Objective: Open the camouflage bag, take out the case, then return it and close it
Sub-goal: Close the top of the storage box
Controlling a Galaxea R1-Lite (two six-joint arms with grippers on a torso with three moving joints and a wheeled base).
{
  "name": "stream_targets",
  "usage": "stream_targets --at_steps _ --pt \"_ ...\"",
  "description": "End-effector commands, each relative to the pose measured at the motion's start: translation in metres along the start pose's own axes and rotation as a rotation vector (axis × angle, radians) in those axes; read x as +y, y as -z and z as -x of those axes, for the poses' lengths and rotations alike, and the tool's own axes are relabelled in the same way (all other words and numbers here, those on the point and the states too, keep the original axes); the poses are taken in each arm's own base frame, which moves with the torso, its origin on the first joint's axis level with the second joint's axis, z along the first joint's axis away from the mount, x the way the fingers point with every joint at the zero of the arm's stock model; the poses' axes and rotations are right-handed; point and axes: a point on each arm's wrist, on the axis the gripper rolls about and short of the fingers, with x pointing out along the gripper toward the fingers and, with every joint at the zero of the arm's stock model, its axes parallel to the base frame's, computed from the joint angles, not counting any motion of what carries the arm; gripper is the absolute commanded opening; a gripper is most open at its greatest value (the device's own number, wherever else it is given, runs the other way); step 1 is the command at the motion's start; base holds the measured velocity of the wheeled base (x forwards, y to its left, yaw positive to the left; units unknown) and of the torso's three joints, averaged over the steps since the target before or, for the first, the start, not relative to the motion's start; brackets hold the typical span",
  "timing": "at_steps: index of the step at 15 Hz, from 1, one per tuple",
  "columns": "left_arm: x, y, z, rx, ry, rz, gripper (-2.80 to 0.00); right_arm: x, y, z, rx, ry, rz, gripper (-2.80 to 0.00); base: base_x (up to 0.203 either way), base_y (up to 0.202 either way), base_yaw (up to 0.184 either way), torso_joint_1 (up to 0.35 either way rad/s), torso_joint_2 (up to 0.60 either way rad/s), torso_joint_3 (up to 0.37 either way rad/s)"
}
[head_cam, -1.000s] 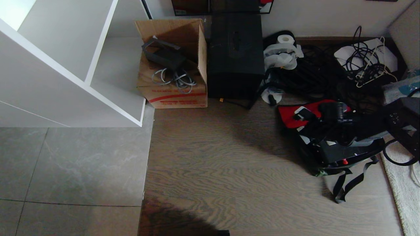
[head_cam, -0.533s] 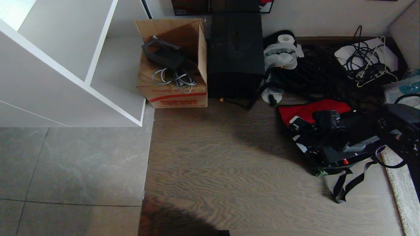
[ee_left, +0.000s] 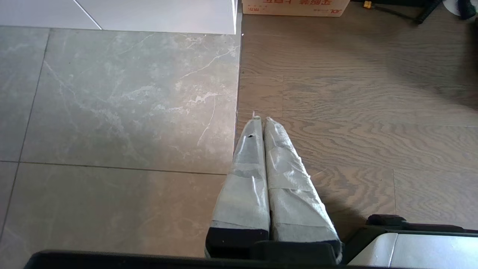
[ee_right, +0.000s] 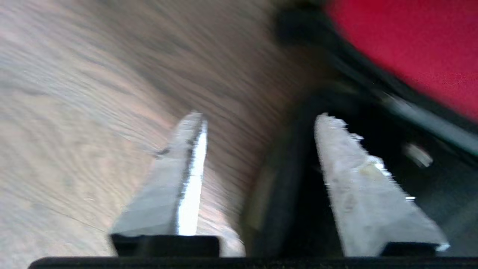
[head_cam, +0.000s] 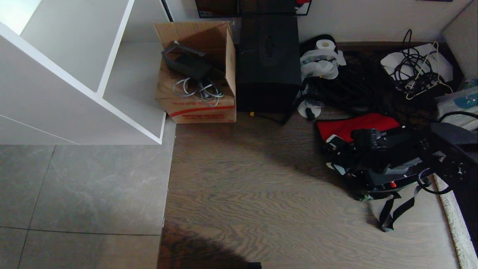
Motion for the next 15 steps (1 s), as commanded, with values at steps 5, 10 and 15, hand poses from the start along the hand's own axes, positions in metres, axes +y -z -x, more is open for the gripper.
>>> stream_targets --at_steps 5,10,15 --pt "0.0 0.0 0.0 -0.002 0.0 0.0 -2.8 0.002 0.018 -0.014 0.06 0.022 -0.002 0.0 0.0 0.0 0.0 0.0 0.0 0.0" --pt "0.0 0.0 0.0 -0.002 0.0 0.0 -2.8 0.009 0.029 -0.034 0.081 0.031 -0.005 0.0 0.0 0.0 0.0 0.0 0.0 0.0" --pt "0.0 0.0 0.0 -0.002 0.0 0.0 -2.8 0.005 0.036 -0.045 0.08 0.051 -0.007 0.0 0.0 0.0 0.0 0.0 0.0 0.0"
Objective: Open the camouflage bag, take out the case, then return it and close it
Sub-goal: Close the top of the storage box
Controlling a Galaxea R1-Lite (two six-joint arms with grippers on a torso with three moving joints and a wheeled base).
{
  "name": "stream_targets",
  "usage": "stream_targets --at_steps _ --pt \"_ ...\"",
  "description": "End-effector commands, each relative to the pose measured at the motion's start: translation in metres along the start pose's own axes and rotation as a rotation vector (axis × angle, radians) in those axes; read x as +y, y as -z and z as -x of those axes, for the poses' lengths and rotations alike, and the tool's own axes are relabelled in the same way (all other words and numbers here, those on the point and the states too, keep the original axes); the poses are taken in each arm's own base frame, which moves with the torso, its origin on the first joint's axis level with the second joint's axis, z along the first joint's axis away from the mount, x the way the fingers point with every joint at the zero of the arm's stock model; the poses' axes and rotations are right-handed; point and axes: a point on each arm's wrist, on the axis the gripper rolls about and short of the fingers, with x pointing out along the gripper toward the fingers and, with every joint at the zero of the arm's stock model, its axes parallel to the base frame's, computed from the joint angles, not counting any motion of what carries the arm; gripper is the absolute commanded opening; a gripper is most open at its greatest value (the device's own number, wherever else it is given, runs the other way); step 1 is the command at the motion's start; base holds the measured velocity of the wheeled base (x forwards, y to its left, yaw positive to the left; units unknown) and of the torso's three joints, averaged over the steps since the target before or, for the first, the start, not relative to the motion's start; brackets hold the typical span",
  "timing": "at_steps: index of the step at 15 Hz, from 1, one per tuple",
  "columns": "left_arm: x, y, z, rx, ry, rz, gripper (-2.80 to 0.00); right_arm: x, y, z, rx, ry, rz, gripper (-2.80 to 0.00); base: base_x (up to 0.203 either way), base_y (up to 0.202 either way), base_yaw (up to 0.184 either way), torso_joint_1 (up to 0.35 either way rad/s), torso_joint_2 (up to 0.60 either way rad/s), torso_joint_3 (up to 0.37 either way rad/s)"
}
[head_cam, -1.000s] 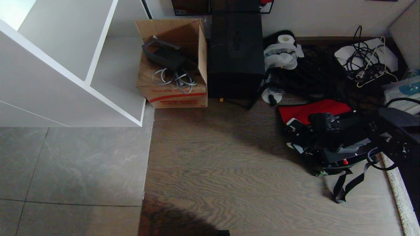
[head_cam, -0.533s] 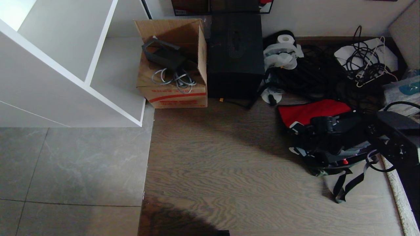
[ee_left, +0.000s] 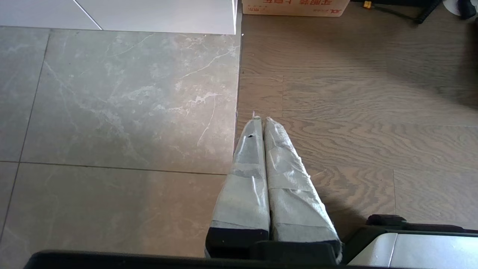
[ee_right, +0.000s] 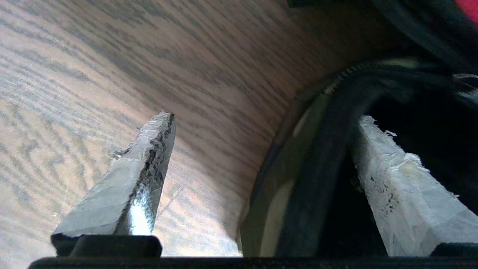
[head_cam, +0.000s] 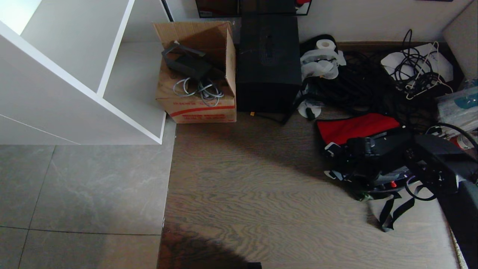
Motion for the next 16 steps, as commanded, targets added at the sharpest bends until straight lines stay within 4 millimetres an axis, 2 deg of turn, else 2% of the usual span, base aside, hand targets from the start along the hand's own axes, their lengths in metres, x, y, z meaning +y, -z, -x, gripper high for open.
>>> stream_targets --at_steps 1,2,11,13,16 --pt "0.0 0.0 0.0 -0.002 0.0 0.0 -2.8 0.002 0.007 -0.009 0.009 0.005 -0.001 -2.35 0.0 0.0 0.0 0.0 0.0 0.0" --pt "0.0 0.0 0.0 -0.002 0.0 0.0 -2.8 0.002 0.008 -0.01 0.017 0.012 -0.001 -2.8 0.0 0.0 0.0 0.0 0.0 0.0" --pt "0.0 0.0 0.0 -0.002 0.0 0.0 -2.8 -0.001 0.005 -0.013 -0.002 0.033 -0.006 -2.8 0.0 0.0 0.0 0.0 0.0 0.0" --pt "0.0 0.0 0.0 -0.002 0.0 0.0 -2.8 -0.01 -0.006 -0.002 -0.024 0.053 -0.006 -2.8 0.0 0.0 0.0 0.0 0.0 0.0" --pt "0.0 0.0 0.0 -0.002 0.0 0.0 -2.8 -0.025 -0.023 0.027 -0.05 0.07 -0.008 -2.8 0.0 0.0 0.0 0.0 0.0 0.0"
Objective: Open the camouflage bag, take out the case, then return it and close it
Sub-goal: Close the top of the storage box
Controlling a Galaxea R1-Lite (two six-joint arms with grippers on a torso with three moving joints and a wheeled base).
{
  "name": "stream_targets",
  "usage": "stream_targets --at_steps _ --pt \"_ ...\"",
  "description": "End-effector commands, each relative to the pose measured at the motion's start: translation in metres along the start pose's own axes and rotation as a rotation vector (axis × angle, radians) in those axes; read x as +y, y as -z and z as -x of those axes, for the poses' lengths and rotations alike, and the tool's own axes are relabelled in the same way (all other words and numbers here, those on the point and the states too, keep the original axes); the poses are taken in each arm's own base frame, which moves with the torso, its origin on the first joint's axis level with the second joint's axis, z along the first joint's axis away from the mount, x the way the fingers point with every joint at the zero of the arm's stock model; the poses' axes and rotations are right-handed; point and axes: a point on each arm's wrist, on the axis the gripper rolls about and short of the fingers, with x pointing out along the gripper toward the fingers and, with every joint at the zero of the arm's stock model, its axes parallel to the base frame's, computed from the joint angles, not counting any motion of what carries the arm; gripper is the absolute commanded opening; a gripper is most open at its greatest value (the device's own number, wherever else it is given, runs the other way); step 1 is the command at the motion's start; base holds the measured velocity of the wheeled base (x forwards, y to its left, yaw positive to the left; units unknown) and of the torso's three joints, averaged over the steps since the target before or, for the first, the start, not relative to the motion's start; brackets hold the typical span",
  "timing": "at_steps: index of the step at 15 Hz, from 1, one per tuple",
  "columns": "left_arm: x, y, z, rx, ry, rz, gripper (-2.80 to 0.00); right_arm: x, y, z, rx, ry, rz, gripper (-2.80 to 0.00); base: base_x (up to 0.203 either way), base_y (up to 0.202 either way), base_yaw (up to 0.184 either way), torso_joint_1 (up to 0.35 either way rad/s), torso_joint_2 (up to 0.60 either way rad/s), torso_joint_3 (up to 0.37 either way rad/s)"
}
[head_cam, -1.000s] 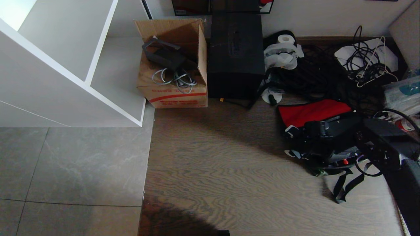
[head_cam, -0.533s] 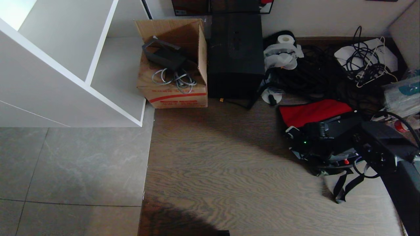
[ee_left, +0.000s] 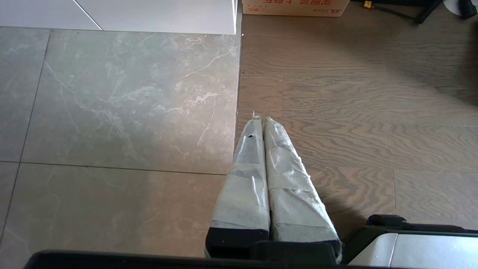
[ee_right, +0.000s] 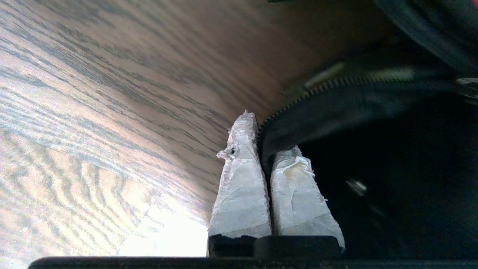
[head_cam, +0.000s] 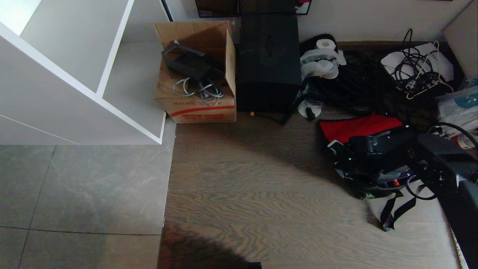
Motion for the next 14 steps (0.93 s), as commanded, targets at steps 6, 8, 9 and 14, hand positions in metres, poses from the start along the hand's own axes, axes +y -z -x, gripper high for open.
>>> stream_targets --at_steps 6,8,9,14 --pt "0.0 0.0 0.0 0.0 0.0 0.0 -2.8 -0.037 -0.044 0.072 -0.101 0.056 0.003 -2.8 0.0 0.0 0.0 0.0 0.0 0.0" --pt "0.0 0.0 0.0 -0.001 0.0 0.0 -2.8 -0.039 -0.046 0.082 -0.109 0.053 0.004 -2.8 0.0 0.0 0.0 0.0 0.0 0.0" --pt "0.0 0.0 0.0 -0.001 0.0 0.0 -2.8 -0.042 -0.05 0.089 -0.118 0.058 0.004 -2.8 0.0 0.0 0.0 0.0 0.0 0.0" --pt "0.0 0.0 0.0 0.0 0.0 0.0 -2.8 -0.034 -0.044 0.106 -0.11 -0.033 0.01 -2.8 0.0 0.0 0.0 0.0 0.0 0.0"
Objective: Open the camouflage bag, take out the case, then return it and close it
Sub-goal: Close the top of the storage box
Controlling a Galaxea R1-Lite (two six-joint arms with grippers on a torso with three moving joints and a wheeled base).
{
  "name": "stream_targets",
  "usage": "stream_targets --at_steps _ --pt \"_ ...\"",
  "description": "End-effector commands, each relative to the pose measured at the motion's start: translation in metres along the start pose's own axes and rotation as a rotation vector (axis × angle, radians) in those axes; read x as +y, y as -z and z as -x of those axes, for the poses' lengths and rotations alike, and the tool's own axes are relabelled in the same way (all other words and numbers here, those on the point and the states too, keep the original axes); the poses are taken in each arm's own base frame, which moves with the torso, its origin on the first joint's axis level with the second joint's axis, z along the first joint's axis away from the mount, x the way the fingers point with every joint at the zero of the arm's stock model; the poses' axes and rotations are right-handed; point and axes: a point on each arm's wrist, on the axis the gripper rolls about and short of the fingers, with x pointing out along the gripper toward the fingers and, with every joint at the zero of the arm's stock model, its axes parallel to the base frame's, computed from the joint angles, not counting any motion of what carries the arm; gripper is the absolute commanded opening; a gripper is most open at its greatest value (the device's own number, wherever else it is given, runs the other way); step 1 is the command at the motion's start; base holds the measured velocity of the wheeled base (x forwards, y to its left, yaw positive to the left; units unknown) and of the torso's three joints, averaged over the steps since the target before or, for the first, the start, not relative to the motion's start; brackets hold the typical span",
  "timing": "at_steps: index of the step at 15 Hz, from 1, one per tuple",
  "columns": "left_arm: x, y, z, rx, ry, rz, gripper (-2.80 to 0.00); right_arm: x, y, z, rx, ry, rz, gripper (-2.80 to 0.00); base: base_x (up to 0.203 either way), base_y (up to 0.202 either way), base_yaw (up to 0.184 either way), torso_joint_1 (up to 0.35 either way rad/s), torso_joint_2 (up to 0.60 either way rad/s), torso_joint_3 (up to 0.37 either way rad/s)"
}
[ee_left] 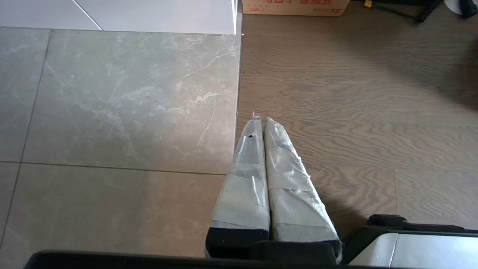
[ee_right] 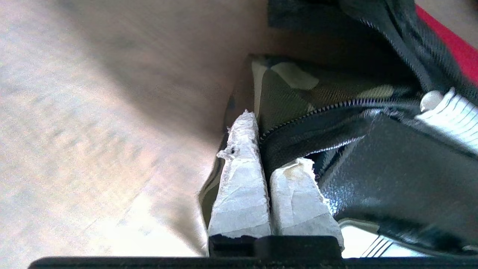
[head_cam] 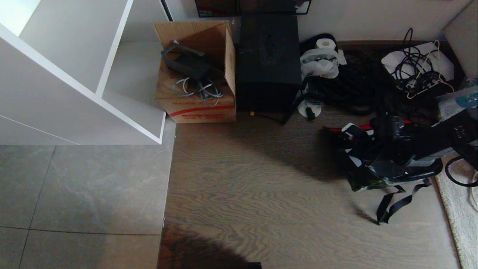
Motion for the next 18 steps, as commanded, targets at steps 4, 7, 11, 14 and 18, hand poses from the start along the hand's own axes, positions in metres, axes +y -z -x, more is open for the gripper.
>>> stream_targets --at_steps 4,7,11,14,18 --pt "0.0 0.0 0.0 -0.001 0.0 0.0 -2.8 0.039 -0.001 0.017 0.071 -0.161 -0.013 -2.8 0.0 0.0 0.0 0.0 0.0 0.0" --pt "0.0 0.0 0.0 -0.001 0.0 0.0 -2.8 0.081 -0.029 0.021 0.056 -0.248 -0.116 -2.8 0.0 0.0 0.0 0.0 0.0 0.0" --pt "0.0 0.0 0.0 -0.001 0.0 0.0 -2.8 0.122 -0.039 0.039 0.11 -0.352 -0.188 -2.8 0.0 0.0 0.0 0.0 0.0 0.0" --pt "0.0 0.0 0.0 0.0 0.0 0.0 -2.8 0.134 -0.03 0.026 0.144 -0.375 -0.183 -2.8 0.0 0.0 0.0 0.0 0.0 0.0" --pt "0.0 0.0 0.0 0.001 0.0 0.0 -2.8 0.133 -0.03 0.021 0.142 -0.36 -0.179 0.0 0.0 0.0 0.0 0.0 0.0 0.0"
